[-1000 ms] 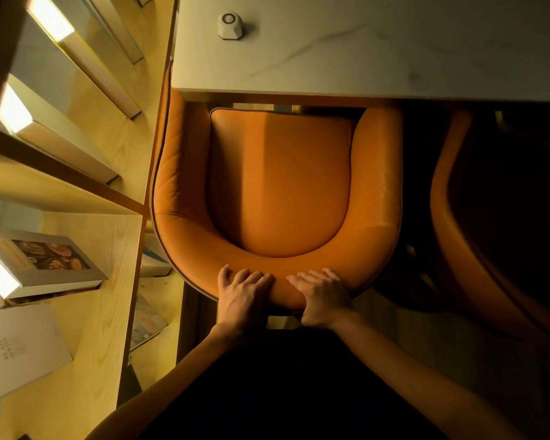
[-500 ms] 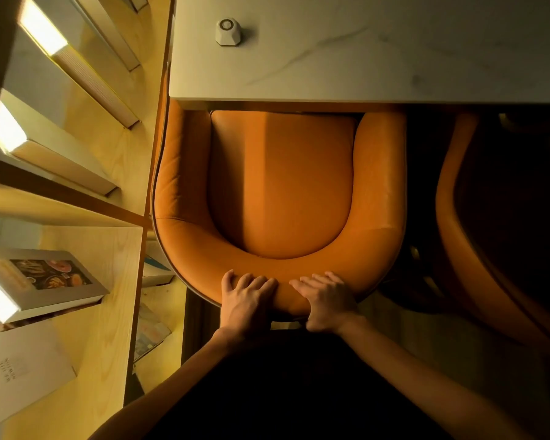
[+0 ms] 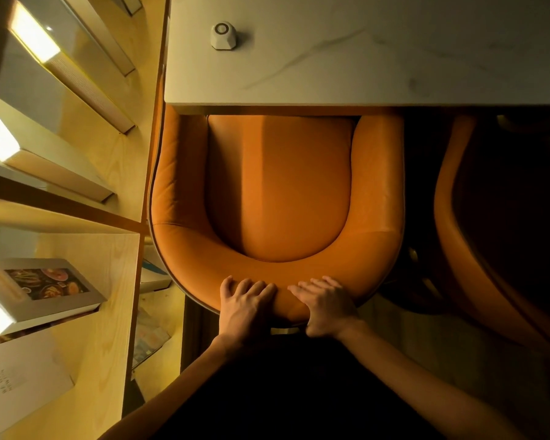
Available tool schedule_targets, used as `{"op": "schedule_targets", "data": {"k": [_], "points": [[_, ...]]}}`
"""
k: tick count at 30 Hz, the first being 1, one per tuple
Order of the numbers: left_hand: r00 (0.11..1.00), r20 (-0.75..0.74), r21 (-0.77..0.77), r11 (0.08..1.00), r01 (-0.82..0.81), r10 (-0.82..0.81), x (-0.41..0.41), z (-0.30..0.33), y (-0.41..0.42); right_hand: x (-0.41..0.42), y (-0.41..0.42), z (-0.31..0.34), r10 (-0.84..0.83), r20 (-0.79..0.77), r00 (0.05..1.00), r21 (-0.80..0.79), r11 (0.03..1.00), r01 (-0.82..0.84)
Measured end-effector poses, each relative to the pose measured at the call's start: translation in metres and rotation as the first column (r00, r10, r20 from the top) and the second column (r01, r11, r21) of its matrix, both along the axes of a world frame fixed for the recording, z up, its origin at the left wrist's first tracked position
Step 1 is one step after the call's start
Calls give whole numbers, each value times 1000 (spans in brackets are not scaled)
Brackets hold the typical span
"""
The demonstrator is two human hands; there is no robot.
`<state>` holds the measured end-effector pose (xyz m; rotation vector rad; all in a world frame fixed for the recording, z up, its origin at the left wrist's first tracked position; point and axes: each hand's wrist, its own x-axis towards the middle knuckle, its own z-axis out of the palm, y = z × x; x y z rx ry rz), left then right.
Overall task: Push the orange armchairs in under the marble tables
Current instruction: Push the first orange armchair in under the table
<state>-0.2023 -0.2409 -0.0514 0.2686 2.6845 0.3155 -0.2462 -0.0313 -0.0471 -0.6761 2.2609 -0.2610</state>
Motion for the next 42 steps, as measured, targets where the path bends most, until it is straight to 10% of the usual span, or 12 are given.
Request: {"op": "schedule_targets", "data": {"k": [42], "points": [[986, -90, 30, 990, 141, -138, 22, 9, -7, 66, -6, 1, -343, -310, 887, -31, 936, 351]]}}
